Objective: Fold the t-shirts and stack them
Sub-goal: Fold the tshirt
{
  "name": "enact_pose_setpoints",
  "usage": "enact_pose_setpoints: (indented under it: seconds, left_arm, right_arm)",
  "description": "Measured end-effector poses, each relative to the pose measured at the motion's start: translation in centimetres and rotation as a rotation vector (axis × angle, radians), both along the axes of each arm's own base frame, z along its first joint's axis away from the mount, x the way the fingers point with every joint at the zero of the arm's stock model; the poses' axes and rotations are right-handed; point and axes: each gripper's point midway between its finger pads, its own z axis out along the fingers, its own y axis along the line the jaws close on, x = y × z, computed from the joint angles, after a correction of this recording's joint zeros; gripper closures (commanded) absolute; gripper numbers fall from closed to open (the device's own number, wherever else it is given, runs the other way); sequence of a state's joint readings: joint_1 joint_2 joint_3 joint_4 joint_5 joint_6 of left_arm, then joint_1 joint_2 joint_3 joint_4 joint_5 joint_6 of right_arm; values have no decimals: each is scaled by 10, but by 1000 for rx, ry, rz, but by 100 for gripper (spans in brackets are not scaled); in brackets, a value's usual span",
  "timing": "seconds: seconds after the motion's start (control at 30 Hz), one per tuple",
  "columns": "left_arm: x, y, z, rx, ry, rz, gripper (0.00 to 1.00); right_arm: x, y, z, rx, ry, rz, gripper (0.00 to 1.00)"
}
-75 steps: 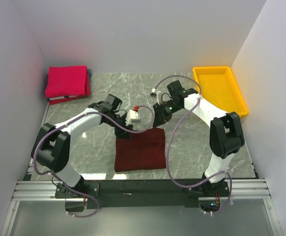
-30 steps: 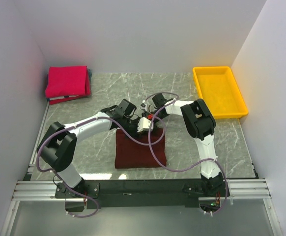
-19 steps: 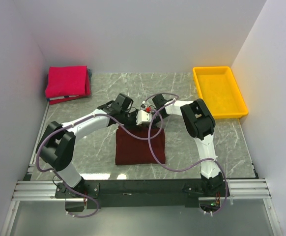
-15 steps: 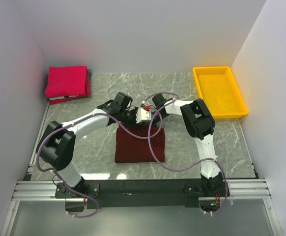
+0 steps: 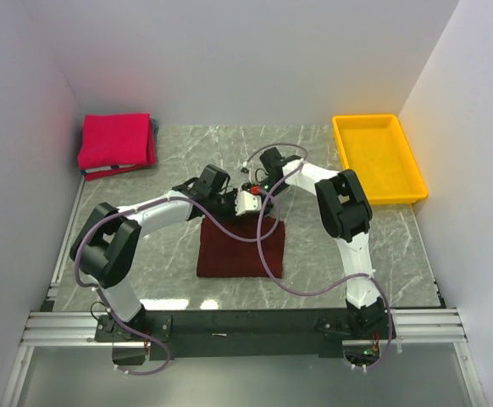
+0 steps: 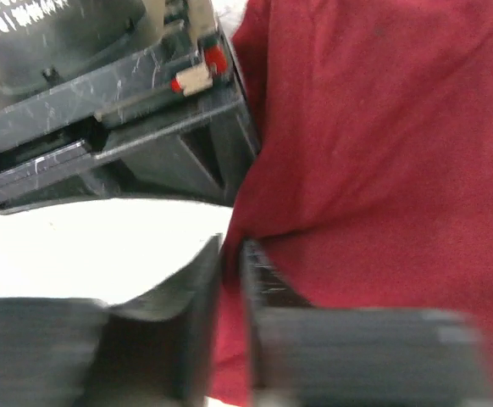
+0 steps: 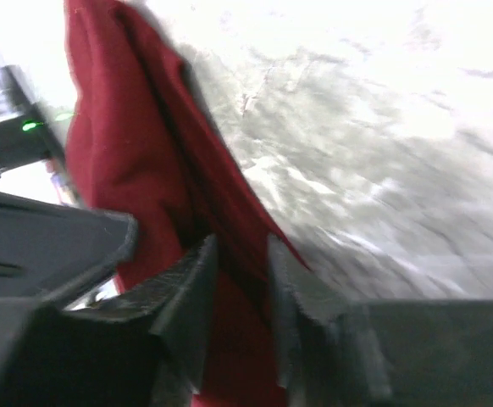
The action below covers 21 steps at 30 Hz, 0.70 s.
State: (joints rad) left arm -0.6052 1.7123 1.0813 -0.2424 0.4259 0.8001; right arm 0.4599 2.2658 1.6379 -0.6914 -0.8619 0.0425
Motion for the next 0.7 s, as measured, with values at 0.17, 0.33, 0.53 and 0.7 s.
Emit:
enact_pose_setpoints:
  seconds: [0.17, 0.33, 0.53, 0.7]
  left_arm:
    - [6, 2, 4, -4, -15, 34, 48]
    - [2, 9, 34, -64, 11, 83, 54]
    - [16, 43, 85, -236, 168, 262, 51]
    - [23, 89, 69, -312, 421, 518, 40]
  right_arm:
    - [21, -14, 5, -110, -126, -1, 50]
    - [42, -26, 25, -158, -246, 2, 44]
    - [58, -69, 64, -152, -307, -54, 44]
    - [35, -111, 79, -130, -275, -119, 43]
